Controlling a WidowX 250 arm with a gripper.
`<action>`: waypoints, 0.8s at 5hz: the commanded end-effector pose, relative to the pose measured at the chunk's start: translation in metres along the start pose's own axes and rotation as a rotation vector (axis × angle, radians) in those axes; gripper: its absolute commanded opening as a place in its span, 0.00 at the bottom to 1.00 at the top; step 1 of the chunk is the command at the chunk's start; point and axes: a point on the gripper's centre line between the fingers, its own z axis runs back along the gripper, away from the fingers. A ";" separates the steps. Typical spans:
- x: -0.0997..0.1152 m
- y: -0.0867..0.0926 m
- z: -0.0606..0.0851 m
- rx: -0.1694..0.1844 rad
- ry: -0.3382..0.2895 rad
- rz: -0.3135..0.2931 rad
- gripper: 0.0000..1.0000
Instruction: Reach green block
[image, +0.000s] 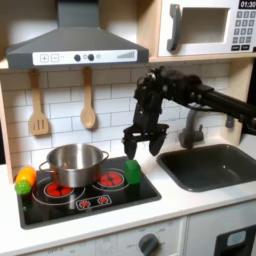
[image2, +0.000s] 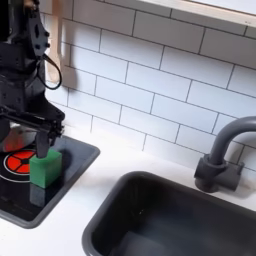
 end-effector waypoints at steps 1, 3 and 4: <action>0.013 -0.004 -0.014 -0.008 0.016 -0.012 1.00; 0.021 -0.001 -0.027 -0.004 0.029 0.006 1.00; 0.023 -0.006 -0.032 -0.014 0.030 -0.006 1.00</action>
